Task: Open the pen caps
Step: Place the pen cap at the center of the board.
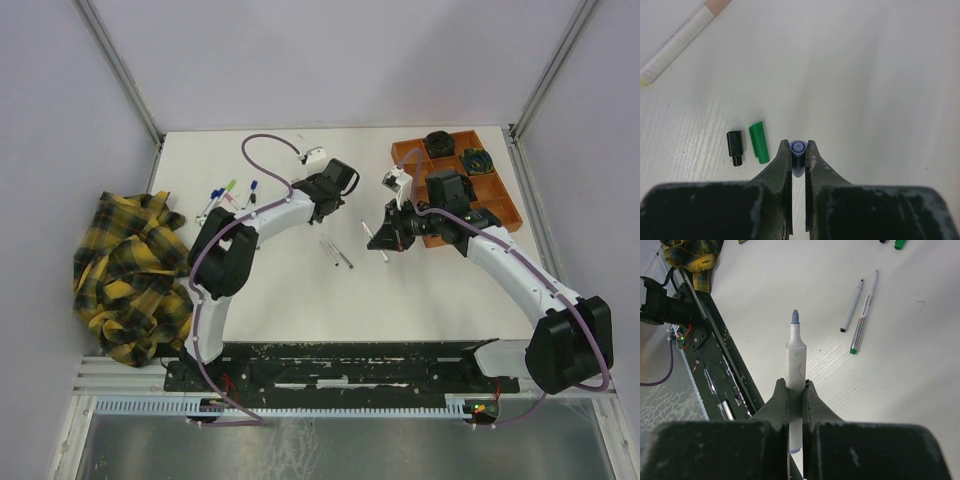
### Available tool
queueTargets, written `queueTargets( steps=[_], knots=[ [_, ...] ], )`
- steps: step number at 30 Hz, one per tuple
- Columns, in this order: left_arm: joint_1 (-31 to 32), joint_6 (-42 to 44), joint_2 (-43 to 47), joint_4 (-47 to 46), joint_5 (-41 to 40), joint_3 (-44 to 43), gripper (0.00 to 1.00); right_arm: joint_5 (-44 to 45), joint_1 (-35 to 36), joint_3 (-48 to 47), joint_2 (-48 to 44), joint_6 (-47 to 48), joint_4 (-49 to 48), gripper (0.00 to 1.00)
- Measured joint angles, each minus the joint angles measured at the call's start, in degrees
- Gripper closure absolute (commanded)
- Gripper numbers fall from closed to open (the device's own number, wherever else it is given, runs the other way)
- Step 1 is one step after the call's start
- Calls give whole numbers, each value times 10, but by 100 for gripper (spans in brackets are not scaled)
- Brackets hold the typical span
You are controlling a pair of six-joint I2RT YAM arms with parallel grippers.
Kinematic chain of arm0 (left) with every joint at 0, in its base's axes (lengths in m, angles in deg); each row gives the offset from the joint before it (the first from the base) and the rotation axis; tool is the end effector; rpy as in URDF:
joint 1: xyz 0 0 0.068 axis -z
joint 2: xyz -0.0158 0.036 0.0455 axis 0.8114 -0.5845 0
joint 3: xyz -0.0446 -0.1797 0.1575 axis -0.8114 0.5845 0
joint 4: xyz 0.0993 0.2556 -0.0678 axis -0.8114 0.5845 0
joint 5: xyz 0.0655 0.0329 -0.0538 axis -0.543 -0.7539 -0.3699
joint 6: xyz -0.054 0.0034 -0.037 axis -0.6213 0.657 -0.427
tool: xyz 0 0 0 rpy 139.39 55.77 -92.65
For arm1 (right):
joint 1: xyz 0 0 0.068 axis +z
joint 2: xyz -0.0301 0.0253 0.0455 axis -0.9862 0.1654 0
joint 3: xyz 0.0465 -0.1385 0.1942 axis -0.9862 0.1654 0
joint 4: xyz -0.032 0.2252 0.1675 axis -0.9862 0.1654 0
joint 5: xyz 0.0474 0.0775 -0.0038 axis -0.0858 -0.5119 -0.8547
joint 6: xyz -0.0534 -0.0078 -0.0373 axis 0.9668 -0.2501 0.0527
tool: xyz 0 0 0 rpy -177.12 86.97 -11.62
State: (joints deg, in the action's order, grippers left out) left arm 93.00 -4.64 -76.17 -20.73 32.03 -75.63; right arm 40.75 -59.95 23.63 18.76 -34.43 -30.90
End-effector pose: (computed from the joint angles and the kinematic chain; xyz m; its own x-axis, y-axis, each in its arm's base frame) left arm 0.3873 -0.2775 0.1596 -0.5976 -0.3222 -0.7342 -0.2335 0.9460 -0.2250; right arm 0.2829 0.1438 0.2407 -0.6747 -0.2103 -0.7075 -0.6914 0.5154 0.5062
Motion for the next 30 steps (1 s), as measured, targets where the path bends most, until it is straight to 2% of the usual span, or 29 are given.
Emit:
queueTargets(
  steps=[9,11,30],
  knots=[
    [2,14,-51,46,-2,-30,91,0,-3,0,0,0,0,98],
    [2,14,-56,47,0,-33,87,0,-4,0,0,0,0,98],
    [0,14,-92,66,8,-61,78,0,-5,0,0,0,0,97]
  ],
)
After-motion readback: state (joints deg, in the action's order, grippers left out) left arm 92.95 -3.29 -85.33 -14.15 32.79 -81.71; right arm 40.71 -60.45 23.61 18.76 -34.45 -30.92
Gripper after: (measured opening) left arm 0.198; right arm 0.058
